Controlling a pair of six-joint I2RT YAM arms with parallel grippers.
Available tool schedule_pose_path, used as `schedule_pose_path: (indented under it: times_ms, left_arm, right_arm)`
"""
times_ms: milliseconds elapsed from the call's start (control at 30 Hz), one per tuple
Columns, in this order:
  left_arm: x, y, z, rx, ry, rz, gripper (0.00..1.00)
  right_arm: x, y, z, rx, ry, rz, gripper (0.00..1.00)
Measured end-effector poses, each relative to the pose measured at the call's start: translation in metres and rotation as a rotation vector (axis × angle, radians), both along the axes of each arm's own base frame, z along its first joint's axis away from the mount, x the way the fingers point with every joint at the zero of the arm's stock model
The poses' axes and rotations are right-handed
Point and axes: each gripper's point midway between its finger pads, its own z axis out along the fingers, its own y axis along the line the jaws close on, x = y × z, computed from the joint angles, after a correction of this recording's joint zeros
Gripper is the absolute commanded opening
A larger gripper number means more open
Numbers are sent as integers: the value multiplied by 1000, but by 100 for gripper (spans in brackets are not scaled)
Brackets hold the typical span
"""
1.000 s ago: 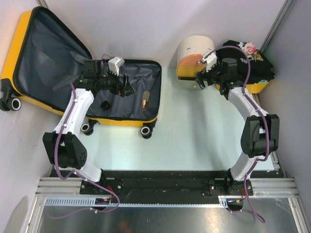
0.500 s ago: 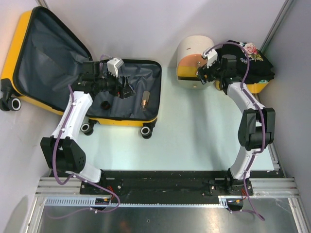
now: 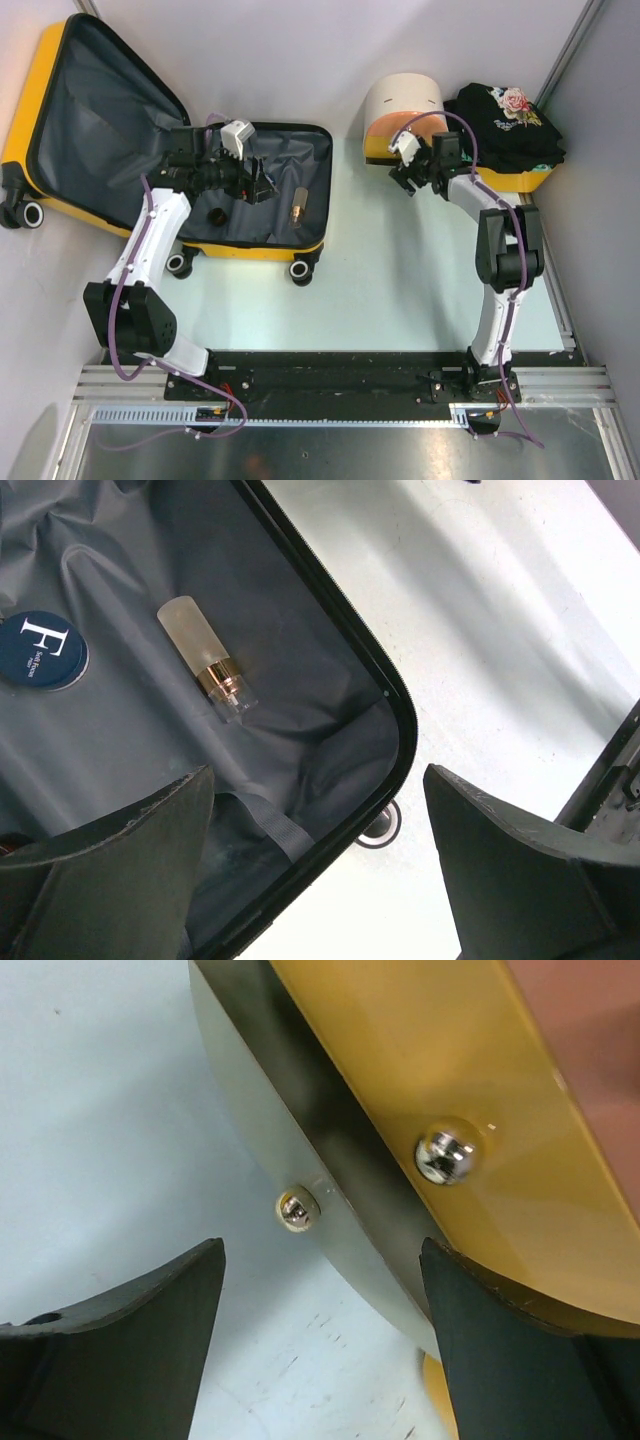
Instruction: Open, take out, and arrange the luggage
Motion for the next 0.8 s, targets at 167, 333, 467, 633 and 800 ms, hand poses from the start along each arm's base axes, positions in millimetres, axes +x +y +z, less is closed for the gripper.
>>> schedule_pose_path:
  times_ms: [167,333,467,633,800]
  left_arm:
    - [0,0,-1,0,3,0,89]
    - [-1,0,-2,1,6,0,89]
    - [-1,0,-3,1,6,1,89]
    - [-1,0,-4,5,5,-1,89]
    - [0,2,-5,11,4,4,89]
  right_arm:
    - [16,5,-26,-114,-65,22,82]
    - [29,6,-52,-197,-84,66,70]
    - [39,4,-58,-222,-82,95,64]
    - [42,2,-57,-210,-40,161,45]
    - [38,11,-60,-234,-34,244,14]
